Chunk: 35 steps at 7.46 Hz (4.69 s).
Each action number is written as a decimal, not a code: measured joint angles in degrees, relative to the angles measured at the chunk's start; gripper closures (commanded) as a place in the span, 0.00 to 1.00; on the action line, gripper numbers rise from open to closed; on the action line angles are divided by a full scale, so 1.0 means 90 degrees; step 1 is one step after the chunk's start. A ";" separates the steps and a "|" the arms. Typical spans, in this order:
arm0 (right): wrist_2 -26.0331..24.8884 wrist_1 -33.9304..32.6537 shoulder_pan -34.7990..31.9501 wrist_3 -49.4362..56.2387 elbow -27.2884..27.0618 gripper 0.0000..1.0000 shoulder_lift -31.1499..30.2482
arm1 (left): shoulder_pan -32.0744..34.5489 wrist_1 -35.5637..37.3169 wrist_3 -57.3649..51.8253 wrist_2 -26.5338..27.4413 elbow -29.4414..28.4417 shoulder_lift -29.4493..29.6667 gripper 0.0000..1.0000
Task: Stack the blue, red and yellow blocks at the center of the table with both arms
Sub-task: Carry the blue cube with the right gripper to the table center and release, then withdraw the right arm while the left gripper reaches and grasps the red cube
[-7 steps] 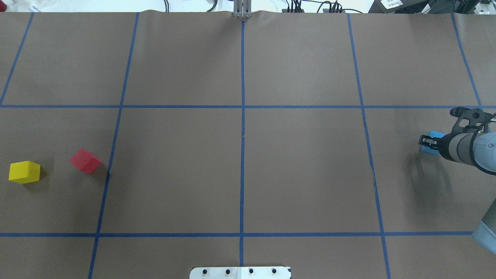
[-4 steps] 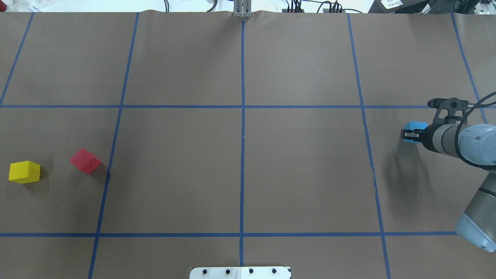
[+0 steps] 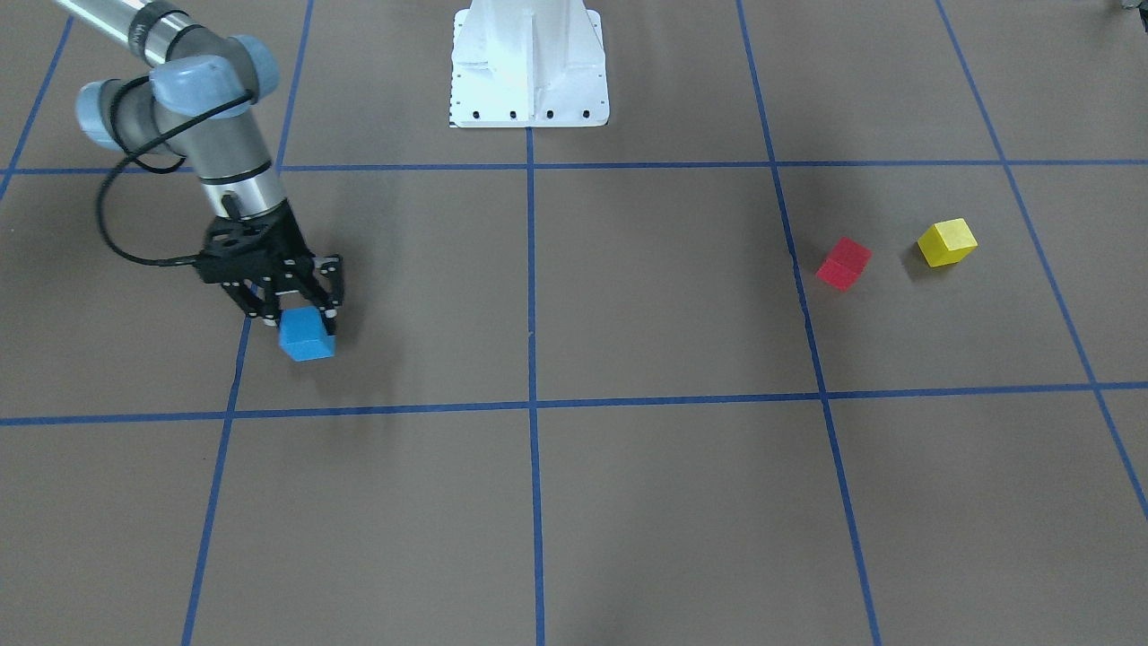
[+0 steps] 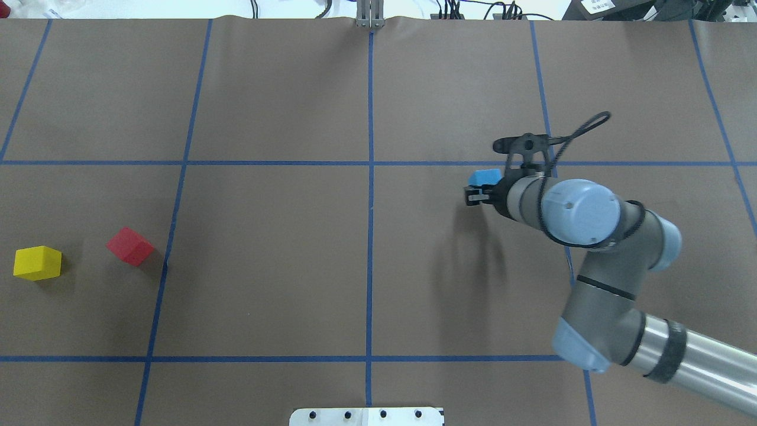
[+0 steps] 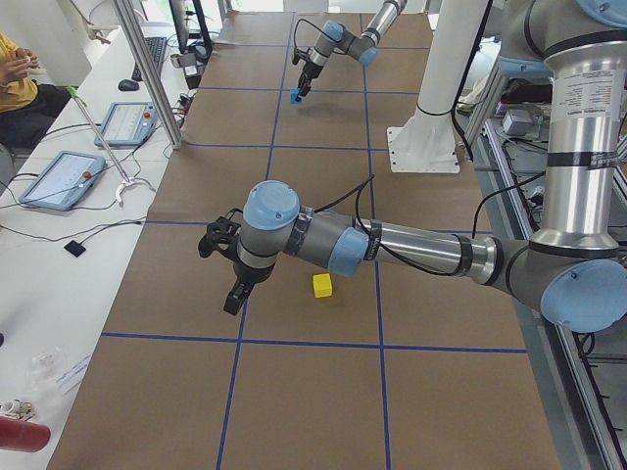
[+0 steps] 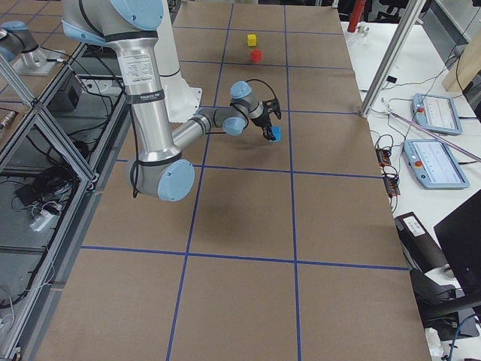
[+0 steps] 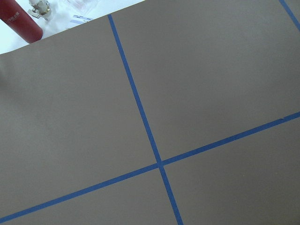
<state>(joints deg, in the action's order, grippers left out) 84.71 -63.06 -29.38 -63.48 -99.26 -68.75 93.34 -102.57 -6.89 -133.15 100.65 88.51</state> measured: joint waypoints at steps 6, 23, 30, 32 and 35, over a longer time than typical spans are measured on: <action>-0.0263 -0.1407 0.0683 -0.0390 0.1796 0.70 0.2750 | 0.0001 0.0016 0.0004 -0.0002 -0.0041 -0.0104 0.00; 0.4121 -0.2000 -0.4384 0.3974 0.0288 0.00 -0.0160 | -0.2661 -0.3036 0.2377 -0.0020 0.0386 -0.0286 0.00; 0.5298 -0.1832 -0.6547 0.7017 0.0121 0.00 -0.2445 | -0.5602 -0.3874 0.3900 0.2129 0.0362 -0.0493 0.00; 0.5320 -0.1798 -0.6581 0.7026 0.0129 0.00 -0.2489 | -0.5857 -0.3865 0.4109 0.2378 0.0275 -0.0492 0.00; 0.5322 -0.1793 -0.6588 0.7018 0.0153 0.00 -0.2505 | -0.5973 -0.3858 0.4137 0.2462 0.0114 -0.0433 0.48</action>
<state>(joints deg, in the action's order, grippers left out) 132.61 -79.19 -88.68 -0.32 -97.89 -91.30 39.58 -137.29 30.34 -111.00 101.67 84.61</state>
